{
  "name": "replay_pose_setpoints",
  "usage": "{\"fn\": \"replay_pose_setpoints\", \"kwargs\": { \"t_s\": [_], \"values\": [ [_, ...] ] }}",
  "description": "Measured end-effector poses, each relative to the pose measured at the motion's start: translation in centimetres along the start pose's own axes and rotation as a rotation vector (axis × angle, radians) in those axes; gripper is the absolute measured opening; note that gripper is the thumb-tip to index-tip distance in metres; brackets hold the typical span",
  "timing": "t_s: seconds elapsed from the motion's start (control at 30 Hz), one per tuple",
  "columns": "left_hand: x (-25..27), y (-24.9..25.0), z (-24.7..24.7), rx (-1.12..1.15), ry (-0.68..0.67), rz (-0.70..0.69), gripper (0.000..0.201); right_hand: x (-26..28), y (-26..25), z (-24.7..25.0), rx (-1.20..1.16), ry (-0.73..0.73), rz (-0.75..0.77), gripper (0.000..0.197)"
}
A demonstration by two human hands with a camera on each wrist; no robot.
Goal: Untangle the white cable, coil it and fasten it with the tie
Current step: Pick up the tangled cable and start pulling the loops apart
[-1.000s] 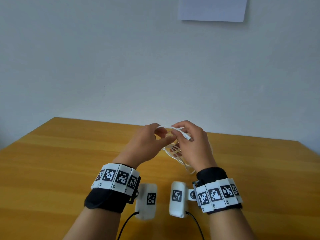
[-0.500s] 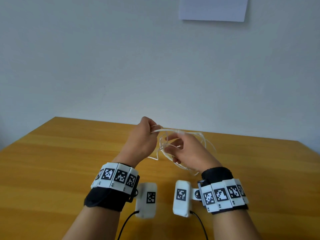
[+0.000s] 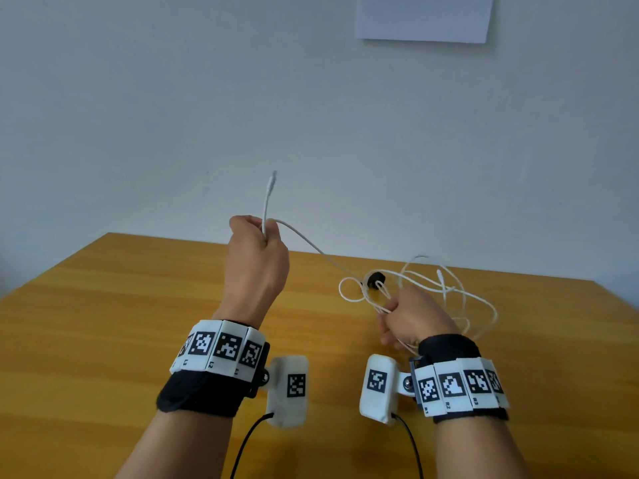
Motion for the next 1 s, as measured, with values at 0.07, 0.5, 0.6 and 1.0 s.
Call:
{"fn": "replay_pose_setpoints", "kwargs": {
  "t_s": [0.07, 0.5, 0.6, 1.0],
  "values": [
    [0.0, 0.2, 0.3, 0.03, 0.038, -0.001, 0.019, 0.0, 0.7, 0.0, -0.059, 0.003, -0.063, 0.012],
    [0.6, -0.2, -1.8, -0.099, -0.278, 0.115, 0.021, 0.8, -1.6, 0.6, -0.127, -0.033, 0.067, 0.052],
    [0.6, -0.4, -2.1, -0.15, -0.346, 0.111, 0.023, 0.7, -1.7, 0.2, -0.157, -0.04, 0.096, 0.041],
    [1.5, -2.5, -3.2, -0.445, -0.62, 0.195, 0.057, 0.8, -3.1, 0.6, -0.275, 0.013, 0.263, 0.029]
  ]
}}
Point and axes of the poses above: each hand's wrist, its own x-axis away from the middle knuckle, its own z-axis out of the back of the hand, y = z × x, the point moved 4 cm from there along -x, towards the middle knuckle, and after that the axes turned 12 degrees about x, right-handed, at the moved point
